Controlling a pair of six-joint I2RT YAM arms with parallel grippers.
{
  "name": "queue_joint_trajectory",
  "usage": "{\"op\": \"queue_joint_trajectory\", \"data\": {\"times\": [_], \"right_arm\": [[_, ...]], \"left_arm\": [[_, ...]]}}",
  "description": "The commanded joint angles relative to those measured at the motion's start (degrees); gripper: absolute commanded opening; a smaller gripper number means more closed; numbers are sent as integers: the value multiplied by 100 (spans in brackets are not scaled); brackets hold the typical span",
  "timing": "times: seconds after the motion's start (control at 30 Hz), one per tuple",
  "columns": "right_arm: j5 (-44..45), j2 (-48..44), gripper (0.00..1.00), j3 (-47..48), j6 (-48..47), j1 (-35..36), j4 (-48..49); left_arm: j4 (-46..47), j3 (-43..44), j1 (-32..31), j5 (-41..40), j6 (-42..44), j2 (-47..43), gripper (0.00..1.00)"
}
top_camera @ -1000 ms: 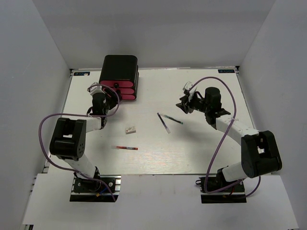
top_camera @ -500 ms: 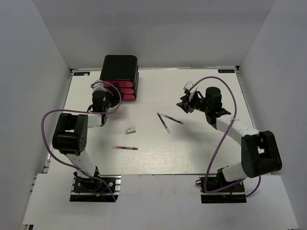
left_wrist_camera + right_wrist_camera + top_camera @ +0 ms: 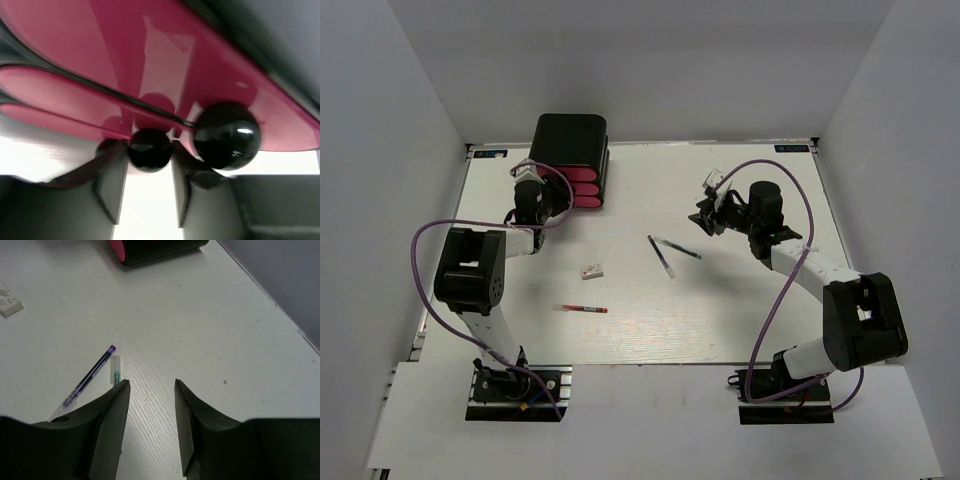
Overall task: Sort the stationery into containers
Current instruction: Open the drawer in the storage box, then pick up the pen from the center of the board.
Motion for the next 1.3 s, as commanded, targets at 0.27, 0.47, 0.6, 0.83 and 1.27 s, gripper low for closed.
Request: {"op": "queue_joint_trajectory", "data": {"times": [0.27,0.47,0.6,0.83,1.27], "right_arm": [[-102,-107,47,-43,-55,-52,232],[-207,-133,47,-96,-231,-43,162],[-225,-107,48,-113,-293,-25,162],[-637,42,62,44,-591,1,-302],[-744,1315,56,1028,-2181,124,-2541]], "left_arm": [[236,-75,29,14,104,-229,12],[351,-699,29,129,104,-659,0],[456,-1314,-24,243,156,-1151,0],[333,-1772,-24,296,279,-1899,4],[-843,-2316,-24,33,447,-3488,77]]}}
